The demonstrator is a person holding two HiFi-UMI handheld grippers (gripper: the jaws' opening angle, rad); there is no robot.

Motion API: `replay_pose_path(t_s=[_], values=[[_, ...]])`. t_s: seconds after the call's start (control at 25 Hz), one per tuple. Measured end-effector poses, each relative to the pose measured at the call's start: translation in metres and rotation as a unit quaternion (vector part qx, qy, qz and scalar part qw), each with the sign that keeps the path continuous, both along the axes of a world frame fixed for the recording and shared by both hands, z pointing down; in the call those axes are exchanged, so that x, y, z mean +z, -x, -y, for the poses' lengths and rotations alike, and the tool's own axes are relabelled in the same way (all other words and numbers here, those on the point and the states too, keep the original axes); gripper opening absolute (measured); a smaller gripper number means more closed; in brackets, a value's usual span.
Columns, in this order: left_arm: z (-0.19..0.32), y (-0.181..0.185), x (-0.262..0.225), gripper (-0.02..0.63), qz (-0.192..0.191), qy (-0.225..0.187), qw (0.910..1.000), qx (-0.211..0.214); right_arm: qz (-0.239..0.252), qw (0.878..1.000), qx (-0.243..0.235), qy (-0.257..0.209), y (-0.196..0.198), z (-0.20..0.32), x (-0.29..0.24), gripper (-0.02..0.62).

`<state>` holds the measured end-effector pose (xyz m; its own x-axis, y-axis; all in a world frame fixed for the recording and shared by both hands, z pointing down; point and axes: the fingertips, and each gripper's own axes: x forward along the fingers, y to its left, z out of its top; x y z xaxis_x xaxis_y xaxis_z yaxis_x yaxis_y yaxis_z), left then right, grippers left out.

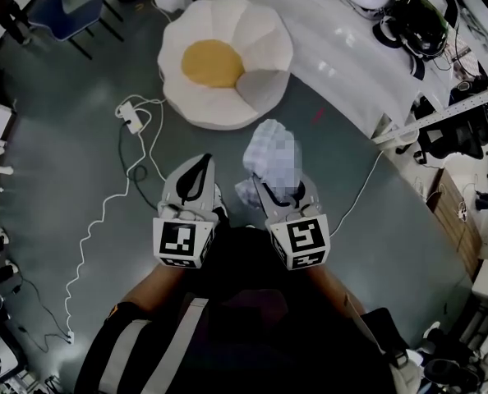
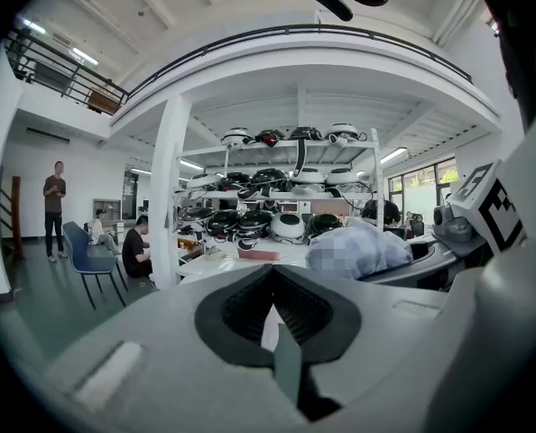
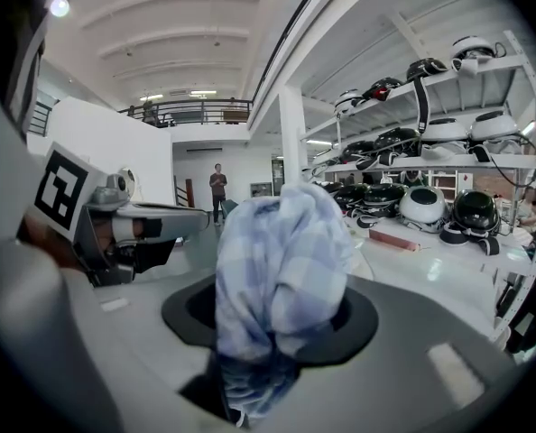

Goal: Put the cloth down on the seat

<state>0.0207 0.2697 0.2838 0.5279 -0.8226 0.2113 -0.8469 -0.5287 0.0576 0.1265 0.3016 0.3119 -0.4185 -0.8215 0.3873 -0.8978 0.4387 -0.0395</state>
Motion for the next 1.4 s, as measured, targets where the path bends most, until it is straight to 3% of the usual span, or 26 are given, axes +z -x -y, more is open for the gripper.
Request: replay_pose_path(t_s=[0.76,1.08,1.4], values=[[0.146,0.045,0.004,0.0,-0.008,0.002,0.9996,0.026,-0.005,0.999,0.049,0.007,0.035,0.141,0.0,0.196],[0.177,0.075,0.005,0.0,-0.016,-0.006,0.9995,0.027,-0.012,0.998,0.061,0.003,0.06,0.171,0.0,0.196],[0.191,0.106,0.003,0.0,-0.02,-0.007,0.9998,0.005,-0.017,0.999,0.04,-0.003,0.088,0.193,-0.005,0.196]])
